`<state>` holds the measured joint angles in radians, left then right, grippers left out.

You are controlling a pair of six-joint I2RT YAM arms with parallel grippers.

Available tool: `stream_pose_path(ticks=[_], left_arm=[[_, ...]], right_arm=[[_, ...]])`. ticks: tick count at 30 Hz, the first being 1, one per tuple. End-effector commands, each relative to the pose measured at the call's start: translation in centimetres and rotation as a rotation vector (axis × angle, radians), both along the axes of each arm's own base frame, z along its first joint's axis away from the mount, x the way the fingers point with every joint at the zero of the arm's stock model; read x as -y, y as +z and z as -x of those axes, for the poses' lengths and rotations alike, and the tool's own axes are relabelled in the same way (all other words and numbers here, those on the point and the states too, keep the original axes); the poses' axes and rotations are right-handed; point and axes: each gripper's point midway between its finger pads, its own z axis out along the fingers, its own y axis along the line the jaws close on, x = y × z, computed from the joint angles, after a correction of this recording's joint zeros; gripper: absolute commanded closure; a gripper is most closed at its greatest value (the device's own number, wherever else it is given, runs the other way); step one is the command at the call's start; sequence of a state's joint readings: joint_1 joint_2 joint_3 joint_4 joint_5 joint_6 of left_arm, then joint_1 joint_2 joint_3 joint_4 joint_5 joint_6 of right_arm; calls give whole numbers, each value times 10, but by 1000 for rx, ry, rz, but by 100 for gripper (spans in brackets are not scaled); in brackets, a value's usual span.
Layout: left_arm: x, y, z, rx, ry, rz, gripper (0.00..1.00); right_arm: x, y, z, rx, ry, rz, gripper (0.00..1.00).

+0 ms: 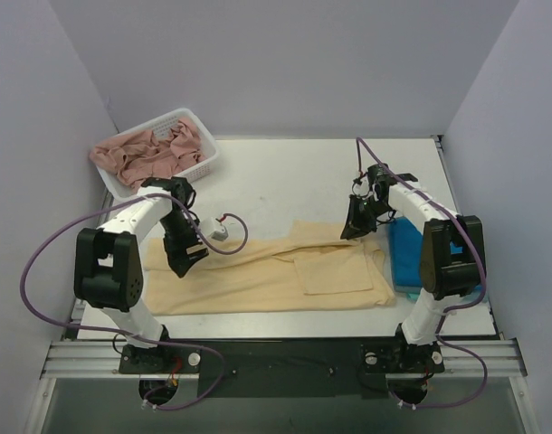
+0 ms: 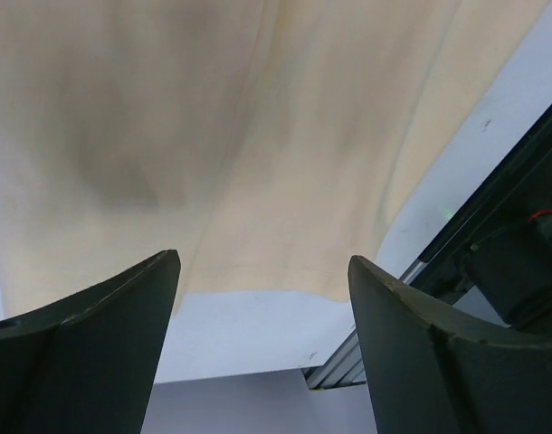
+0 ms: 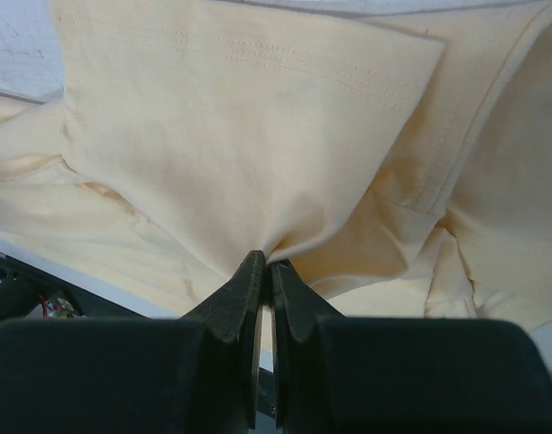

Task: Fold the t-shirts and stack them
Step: Fold the other side of the tshirt into a rectangle

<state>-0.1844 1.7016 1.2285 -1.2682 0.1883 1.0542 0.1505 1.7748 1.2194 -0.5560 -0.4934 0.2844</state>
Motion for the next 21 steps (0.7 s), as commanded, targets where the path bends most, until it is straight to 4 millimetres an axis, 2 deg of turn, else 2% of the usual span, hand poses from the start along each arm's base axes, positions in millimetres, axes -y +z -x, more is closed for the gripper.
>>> stream_pose_path(ticks=[1, 2, 3, 5, 6, 8, 10, 13, 15, 18, 21], left_arm=[[-41, 18, -27, 156, 12, -73, 14], [-51, 14, -29, 171, 23, -108, 14], [-61, 10, -41, 219, 47, -126, 16], [-78, -1, -45, 259, 59, -175, 23], [-81, -8, -42, 264, 62, -177, 33], [-84, -18, -52, 336, 42, -188, 38], [-100, -26, -54, 369, 43, -213, 39], [-106, -37, -43, 333, 2, -201, 37], [-115, -42, -42, 337, -14, -222, 32], [-123, -45, -59, 422, -16, -255, 33], [-119, -47, -67, 449, -14, -232, 37]], right_arm=[[1, 4, -4, 20, 18, 11, 100], [0, 5, -4, 23, 18, 9, 100], [0, 6, -5, 24, 17, 7, 100], [0, 8, -6, 32, 16, 6, 100], [0, 9, -6, 34, 15, 7, 100], [-1, 10, -7, 39, 13, 3, 100], [-1, 12, -7, 42, 15, -2, 100], [-2, 11, -7, 41, 19, -4, 100], [-2, 11, -6, 39, 19, -4, 100], [-3, 9, -6, 32, 21, -11, 100], [-3, 9, -7, 32, 25, -17, 100]])
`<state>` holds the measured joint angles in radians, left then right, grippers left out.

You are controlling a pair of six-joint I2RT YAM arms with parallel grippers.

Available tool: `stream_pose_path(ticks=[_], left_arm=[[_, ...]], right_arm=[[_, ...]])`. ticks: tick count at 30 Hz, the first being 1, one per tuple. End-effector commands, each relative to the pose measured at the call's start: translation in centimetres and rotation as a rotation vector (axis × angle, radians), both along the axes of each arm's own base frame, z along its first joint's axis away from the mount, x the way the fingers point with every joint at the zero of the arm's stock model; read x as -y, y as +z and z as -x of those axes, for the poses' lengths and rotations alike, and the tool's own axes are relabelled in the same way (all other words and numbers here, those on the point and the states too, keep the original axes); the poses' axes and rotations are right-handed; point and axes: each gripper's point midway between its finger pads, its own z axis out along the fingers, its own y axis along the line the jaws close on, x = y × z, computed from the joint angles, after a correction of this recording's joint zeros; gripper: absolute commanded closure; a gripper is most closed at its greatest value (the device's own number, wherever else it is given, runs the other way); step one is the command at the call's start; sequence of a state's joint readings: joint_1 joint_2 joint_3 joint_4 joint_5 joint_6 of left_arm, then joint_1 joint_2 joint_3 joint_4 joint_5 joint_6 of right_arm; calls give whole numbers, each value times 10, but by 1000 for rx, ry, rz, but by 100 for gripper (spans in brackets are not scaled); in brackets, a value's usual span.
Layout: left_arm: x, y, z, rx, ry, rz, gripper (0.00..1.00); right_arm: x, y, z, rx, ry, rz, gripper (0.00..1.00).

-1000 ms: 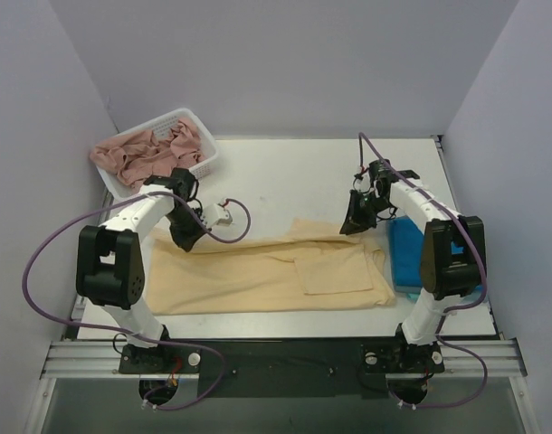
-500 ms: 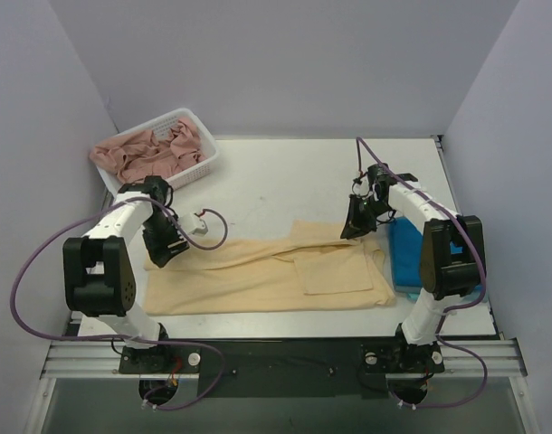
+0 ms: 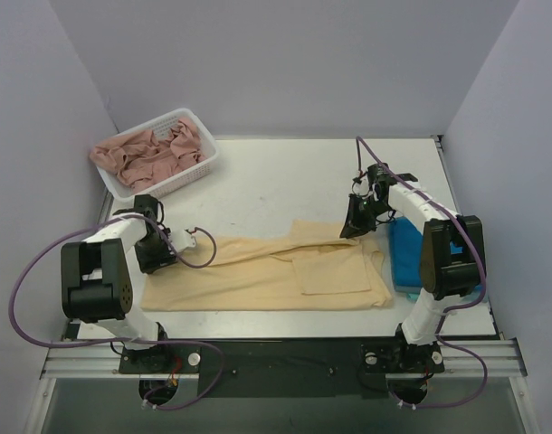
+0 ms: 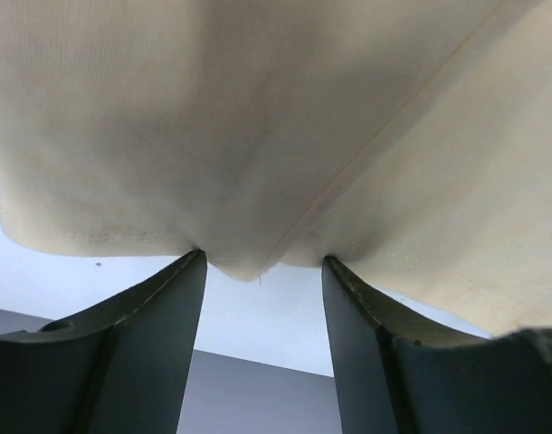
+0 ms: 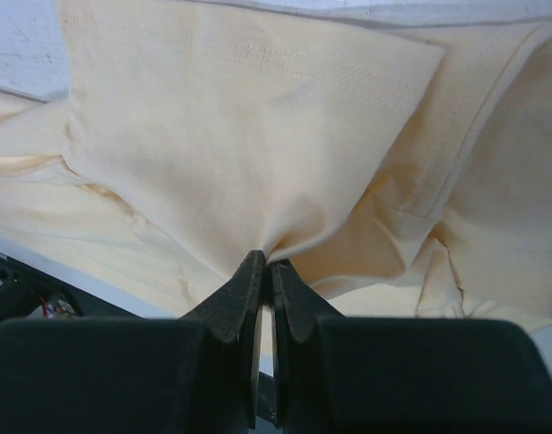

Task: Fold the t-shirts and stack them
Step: Fold the other side of the tshirt into a rectangle

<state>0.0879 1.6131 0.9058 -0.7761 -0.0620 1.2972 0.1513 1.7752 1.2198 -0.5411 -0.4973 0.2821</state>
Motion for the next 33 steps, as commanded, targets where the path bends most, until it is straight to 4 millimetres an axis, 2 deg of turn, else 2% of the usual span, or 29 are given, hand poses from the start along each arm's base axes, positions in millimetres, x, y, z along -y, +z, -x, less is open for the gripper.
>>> stream_pose_path(ticks=[1, 5, 7, 9, 10, 13, 16, 22, 24, 27, 29, 31, 33], left_arm=[[-3, 7, -41, 171, -48, -7, 38], [0, 5, -47, 196, -65, 5, 50], [1, 8, -50, 201, -62, 15, 63], [1, 10, -50, 191, -57, 20, 84], [1, 12, -49, 183, -56, 17, 87], [-1, 17, -50, 177, -52, 7, 89], [-1, 20, -51, 176, -49, 8, 99], [-4, 24, -47, 144, -19, 0, 100], [-4, 22, -43, 124, -9, 1, 100], [-2, 19, -37, 95, 4, 10, 100], [-1, 16, -35, 81, 3, 12, 100], [-4, 14, -34, 77, 2, 2, 100], [-4, 12, -32, 58, 1, 1, 100]], right_arm=[[-2, 8, -4, 17, 22, -12, 100], [-1, 9, -6, 19, 21, -17, 100], [-1, 10, -7, 18, 18, -20, 100], [0, 12, -8, 23, 16, -19, 100], [1, 14, -9, 29, 13, -15, 100], [1, 18, -10, 38, 12, -12, 100], [1, 24, -9, 41, 11, -14, 100], [1, 32, 11, 35, 32, -3, 100], [1, 23, 26, -5, 28, 2, 100], [-1, 0, 60, -98, 18, 28, 100], [2, -11, 73, -133, -2, 67, 100], [11, -21, 77, -141, -40, 123, 100], [15, -26, 76, -140, -53, 143, 95]])
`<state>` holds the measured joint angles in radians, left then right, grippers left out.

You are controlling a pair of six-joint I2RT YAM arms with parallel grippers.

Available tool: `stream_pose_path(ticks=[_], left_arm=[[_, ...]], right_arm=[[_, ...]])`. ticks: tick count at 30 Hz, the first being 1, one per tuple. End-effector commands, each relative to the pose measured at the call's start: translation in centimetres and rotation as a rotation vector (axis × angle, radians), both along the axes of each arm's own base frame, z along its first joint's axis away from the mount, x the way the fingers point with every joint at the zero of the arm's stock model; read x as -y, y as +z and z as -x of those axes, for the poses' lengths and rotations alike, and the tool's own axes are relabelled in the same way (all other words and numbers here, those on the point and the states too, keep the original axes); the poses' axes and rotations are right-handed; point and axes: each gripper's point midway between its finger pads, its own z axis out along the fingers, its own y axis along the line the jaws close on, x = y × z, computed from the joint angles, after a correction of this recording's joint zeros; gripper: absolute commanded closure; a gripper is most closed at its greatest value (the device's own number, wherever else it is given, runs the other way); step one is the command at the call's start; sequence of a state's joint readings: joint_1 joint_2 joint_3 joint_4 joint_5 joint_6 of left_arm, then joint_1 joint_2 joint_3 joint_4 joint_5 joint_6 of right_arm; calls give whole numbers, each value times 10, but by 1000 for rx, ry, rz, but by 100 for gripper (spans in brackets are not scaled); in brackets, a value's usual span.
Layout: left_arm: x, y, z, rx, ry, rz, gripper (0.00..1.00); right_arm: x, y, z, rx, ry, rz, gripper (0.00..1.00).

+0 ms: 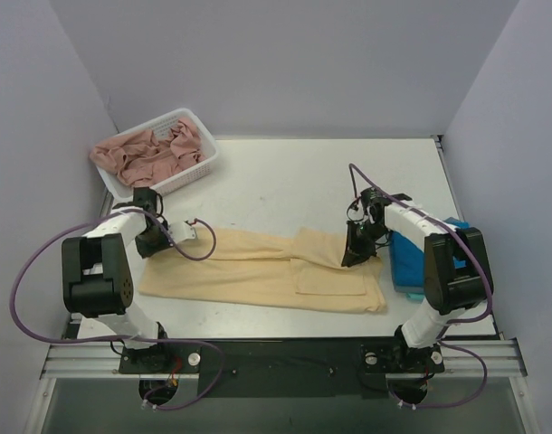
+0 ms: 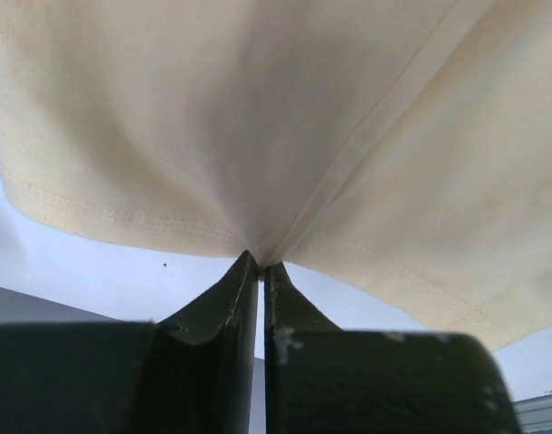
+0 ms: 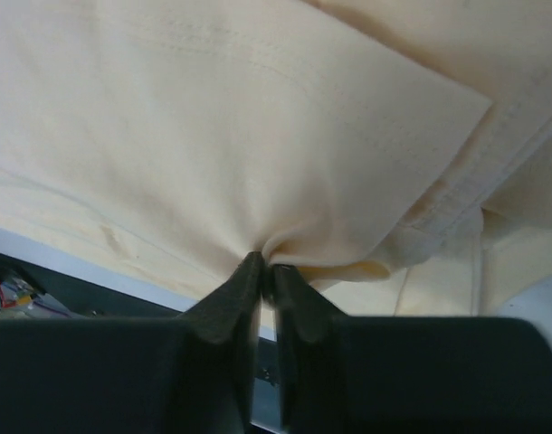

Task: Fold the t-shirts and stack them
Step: Fold the other side of the tshirt into a rectangle

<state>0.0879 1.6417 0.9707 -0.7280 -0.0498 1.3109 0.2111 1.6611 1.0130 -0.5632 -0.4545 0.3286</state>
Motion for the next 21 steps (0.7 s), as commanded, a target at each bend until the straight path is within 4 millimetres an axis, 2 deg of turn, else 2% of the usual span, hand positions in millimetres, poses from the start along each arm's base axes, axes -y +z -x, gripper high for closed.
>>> stream_pose_path(ticks=[1, 2, 3, 4, 5, 6, 8, 9, 10, 11, 12, 13, 14, 15, 16, 17, 18, 19, 20, 21], left_arm=[[-3, 4, -1, -32, 15, 0, 89], [0, 4, 3, -55, 16, 12, 78], [0, 10, -2, -44, 15, 17, 54], [4, 12, 2, -65, 17, 39, 47], [5, 22, -5, -40, 15, 49, 28], [12, 26, -2, -52, 12, 88, 25], [23, 54, -20, 12, 11, 154, 21], [31, 63, -23, 20, 10, 189, 19], [48, 86, -32, 50, 15, 282, 18], [63, 96, -27, 20, 12, 345, 17], [84, 119, -37, 56, 13, 444, 17], [103, 128, -35, 36, 37, 511, 17], [123, 145, -44, 64, 25, 591, 19], [153, 150, -44, 44, 55, 652, 21], [172, 158, -46, 40, 59, 713, 30], [204, 158, -47, 14, 91, 752, 35], [221, 156, -45, -8, 125, 770, 51], [256, 154, -44, -32, 138, 804, 56], [286, 147, -33, -88, 122, 814, 60], [305, 149, -39, -80, 157, 856, 60]], right_arm=[[15, -5, 4, -11, -55, 88, 83], [14, -4, 4, -10, -55, 82, 77], [14, -3, 3, -10, -62, 79, 67], [13, 1, 3, 5, -65, 76, 66], [14, 2, 5, 3, -76, 74, 65], [14, 6, 5, 18, -82, 70, 64], [19, 10, 9, 25, -113, 61, 64], [19, 14, 11, 35, -122, 52, 64], [21, 15, 10, 43, -138, 47, 63], [21, 21, 8, 64, -146, 40, 63], [21, 24, 4, 80, -153, 32, 63], [21, 29, 0, 99, -158, 27, 63], [21, 33, -5, 115, -167, 19, 63], [21, 34, -9, 119, -173, 16, 63], [21, 34, -13, 124, -185, 9, 63], [20, 31, -15, 113, -189, 4, 63], [17, 29, -16, 109, -194, -7, 63], [17, 23, -17, 90, -195, -6, 63], [18, 20, -21, 94, -203, -3, 63], [19, 15, -22, 79, -212, 7, 63]])
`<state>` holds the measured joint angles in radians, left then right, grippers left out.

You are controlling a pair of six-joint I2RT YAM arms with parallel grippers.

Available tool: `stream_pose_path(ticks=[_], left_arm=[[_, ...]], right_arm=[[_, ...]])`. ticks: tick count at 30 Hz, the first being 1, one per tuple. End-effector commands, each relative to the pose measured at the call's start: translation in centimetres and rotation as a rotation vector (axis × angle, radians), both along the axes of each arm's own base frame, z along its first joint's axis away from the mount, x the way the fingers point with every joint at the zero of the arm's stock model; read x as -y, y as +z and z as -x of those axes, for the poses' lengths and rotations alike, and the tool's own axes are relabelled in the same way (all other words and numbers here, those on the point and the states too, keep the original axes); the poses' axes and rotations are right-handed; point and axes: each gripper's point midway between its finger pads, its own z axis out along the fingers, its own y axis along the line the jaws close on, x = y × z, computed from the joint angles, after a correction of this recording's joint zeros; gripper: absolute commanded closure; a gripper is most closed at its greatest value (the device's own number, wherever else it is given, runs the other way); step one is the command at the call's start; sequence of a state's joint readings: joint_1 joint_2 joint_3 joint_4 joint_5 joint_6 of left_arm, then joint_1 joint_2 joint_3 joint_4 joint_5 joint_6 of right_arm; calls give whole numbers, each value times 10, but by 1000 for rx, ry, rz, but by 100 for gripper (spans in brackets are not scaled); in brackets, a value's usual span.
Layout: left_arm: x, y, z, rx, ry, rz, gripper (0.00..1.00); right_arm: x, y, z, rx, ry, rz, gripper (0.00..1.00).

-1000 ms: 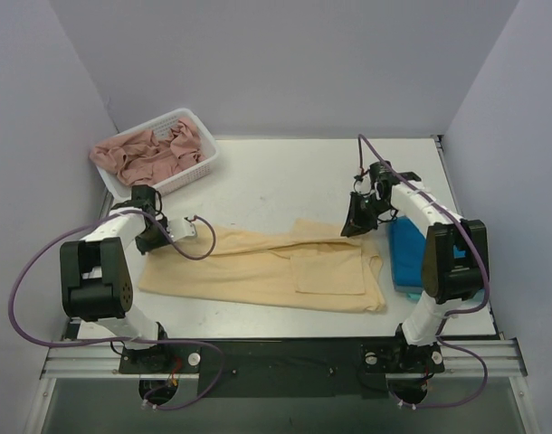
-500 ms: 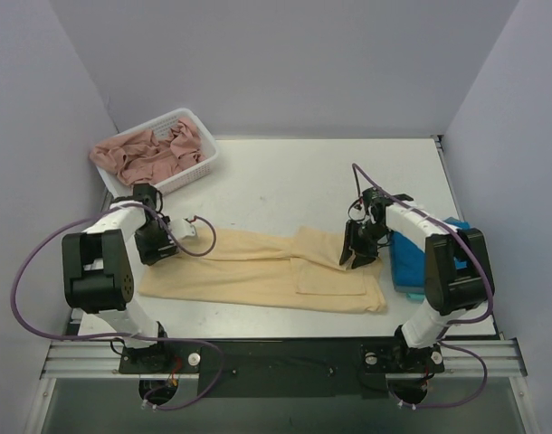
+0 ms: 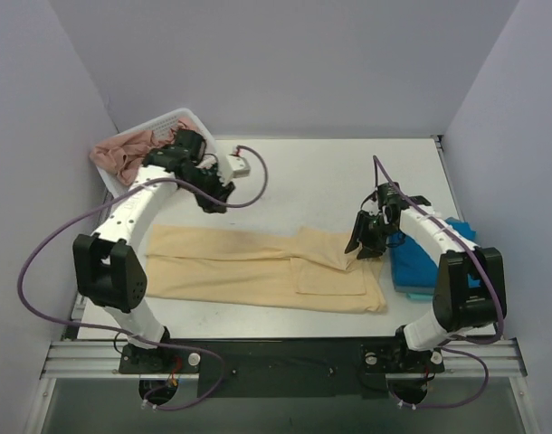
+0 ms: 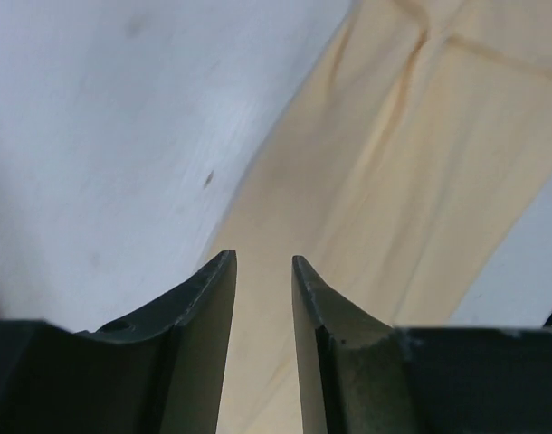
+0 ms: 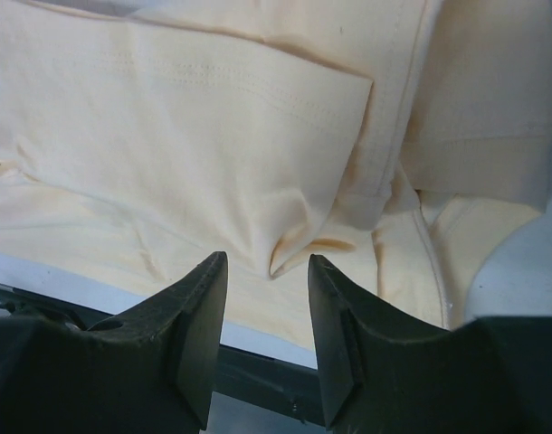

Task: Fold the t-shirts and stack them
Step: Fold the other side of the tshirt into a rectangle

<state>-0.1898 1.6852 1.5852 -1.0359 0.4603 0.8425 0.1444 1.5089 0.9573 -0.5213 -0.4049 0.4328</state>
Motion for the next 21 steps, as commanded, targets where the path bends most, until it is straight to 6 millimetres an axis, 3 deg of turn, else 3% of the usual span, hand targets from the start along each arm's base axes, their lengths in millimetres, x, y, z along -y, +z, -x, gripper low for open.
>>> stream_pose_path(ticks=[1, 3, 6, 7, 11, 13, 16, 20, 21], left_arm=[[136, -9, 35, -253, 32, 259, 57], [172, -13, 31, -279, 71, 314, 46], [212, -18, 25, -313, 138, 384, 39], [223, -29, 29, -336, 139, 377, 39], [238, -65, 27, -344, 204, 319, 39], [240, -76, 29, -356, 218, 304, 39], [249, -83, 31, -371, 202, 326, 37], [262, -90, 30, -379, 203, 338, 36], [258, -102, 26, -389, 241, 299, 36]], right_arm=[[1, -10, -13, -33, -57, -9, 63], [3, -14, -21, -27, -70, -4, 63], [7, -21, -24, -38, -71, 20, 64], [8, -23, -23, -44, -72, 24, 65], [10, -30, -21, -56, -71, 42, 67], [9, -31, -22, -50, -65, 36, 74], [10, -31, -22, -47, -57, 41, 90], [10, -32, -18, -51, -52, 38, 100], [10, -32, -17, -50, -51, 38, 100]])
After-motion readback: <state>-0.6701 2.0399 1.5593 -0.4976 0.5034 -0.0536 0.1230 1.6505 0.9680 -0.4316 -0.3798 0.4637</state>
